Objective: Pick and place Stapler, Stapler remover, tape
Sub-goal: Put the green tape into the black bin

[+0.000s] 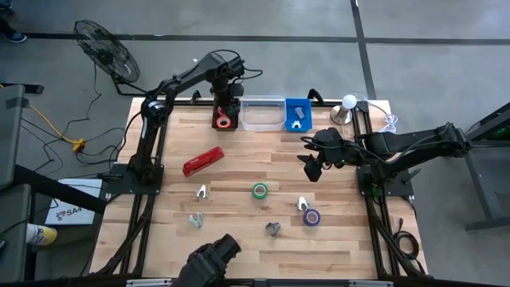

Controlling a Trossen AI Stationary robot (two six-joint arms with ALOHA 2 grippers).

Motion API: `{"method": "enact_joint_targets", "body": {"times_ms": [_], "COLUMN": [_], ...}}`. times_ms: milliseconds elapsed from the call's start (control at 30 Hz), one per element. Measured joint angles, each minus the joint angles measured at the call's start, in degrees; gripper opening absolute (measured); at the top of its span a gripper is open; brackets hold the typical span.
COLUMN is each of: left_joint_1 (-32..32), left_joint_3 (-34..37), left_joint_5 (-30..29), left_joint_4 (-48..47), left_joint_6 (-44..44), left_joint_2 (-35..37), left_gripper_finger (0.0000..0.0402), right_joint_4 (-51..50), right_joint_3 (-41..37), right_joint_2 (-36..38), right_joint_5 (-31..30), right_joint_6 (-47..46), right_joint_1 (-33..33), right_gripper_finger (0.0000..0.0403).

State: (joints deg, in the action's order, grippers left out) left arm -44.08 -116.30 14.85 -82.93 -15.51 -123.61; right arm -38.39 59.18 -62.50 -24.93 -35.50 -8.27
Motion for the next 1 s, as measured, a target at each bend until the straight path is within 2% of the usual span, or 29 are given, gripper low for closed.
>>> {"method": "enact_joint_targets", "body": {"times_ms": [367,667,1000], "left_joint_1": [4.5,11.4,20.3], "left_joint_3": [-6.0,-6.7,-6.7], "left_joint_5": [0.0,-0.4,-3.6], "left_joint_4": [-6.4,-6.7,-4.7], "left_joint_6": [2.9,7.8,13.2], "left_joint_2": [0.1,5.0,9.6], "left_gripper_finger": [0.0191,0.0191,0.0191], "right_joint_4": [-2.4,-6.2,-12.8], "right_joint_3": [0.0,0.0,0.0], "right_joint_2": [0.0,0.3,6.8], "right_joint_5": [1.9,4.7,4.7], "right_joint_6": [0.8,1.0,0.9], "right_joint_1": [0.0,0.0,0.0], "right_gripper_finger": [0.022,0.022,0.022]}}
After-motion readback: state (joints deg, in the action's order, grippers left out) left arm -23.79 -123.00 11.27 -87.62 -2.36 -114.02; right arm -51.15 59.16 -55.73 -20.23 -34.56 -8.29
